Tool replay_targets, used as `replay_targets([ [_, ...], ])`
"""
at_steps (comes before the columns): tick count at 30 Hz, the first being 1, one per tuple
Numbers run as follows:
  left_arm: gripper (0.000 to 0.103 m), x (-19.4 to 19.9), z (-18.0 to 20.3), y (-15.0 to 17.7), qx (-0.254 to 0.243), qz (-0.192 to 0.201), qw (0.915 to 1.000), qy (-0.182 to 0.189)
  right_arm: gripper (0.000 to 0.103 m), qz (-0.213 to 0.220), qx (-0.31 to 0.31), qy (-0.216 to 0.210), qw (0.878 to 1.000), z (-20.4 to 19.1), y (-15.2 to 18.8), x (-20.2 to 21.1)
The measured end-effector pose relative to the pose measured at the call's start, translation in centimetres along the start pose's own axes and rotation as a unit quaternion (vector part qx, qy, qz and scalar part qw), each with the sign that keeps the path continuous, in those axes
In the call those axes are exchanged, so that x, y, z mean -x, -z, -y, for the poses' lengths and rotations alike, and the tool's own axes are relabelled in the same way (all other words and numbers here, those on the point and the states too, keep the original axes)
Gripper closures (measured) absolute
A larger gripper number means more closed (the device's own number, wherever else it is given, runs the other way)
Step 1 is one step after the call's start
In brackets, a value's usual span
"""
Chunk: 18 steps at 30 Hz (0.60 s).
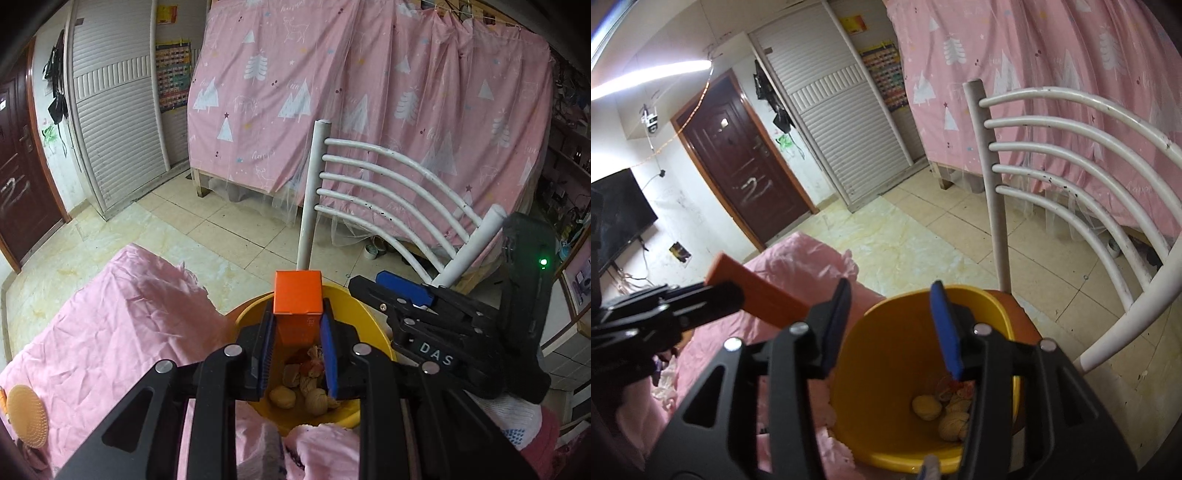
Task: Collect trash
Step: 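Carry orange box and red wrapper to the yellow bucket and release, then move both tools back over the bed toward the blue knit ball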
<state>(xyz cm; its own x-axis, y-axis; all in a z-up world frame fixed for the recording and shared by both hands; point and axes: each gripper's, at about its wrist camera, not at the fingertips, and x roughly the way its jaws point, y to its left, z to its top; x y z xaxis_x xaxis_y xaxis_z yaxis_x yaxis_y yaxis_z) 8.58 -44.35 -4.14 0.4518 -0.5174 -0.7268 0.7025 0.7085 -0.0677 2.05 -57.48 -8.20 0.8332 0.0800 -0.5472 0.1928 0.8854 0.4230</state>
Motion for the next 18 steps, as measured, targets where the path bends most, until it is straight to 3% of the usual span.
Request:
replay_targets([
  [5, 0.087, -0.6, -0.2, 0.3, 0.002, -0.009, 1.0000, 0.001, 0.057, -0.001, -0.004, 0.000, 1.000, -0.1, 0.1, 0.0],
  [7, 0.072, -0.7, -0.4, 0.3, 0.003, -0.009, 1.0000, -0.001, 0.056, 0.000, -0.002, -0.002, 1.000, -0.4, 0.1, 0.1],
  [18, 0.057, 0.6, -1.5, 0.8, 0.014, -0.007, 0.9998, -0.009, 0.055, 0.001, 0.001, -0.005, 1.000, -1.0, 0.4, 0.2],
])
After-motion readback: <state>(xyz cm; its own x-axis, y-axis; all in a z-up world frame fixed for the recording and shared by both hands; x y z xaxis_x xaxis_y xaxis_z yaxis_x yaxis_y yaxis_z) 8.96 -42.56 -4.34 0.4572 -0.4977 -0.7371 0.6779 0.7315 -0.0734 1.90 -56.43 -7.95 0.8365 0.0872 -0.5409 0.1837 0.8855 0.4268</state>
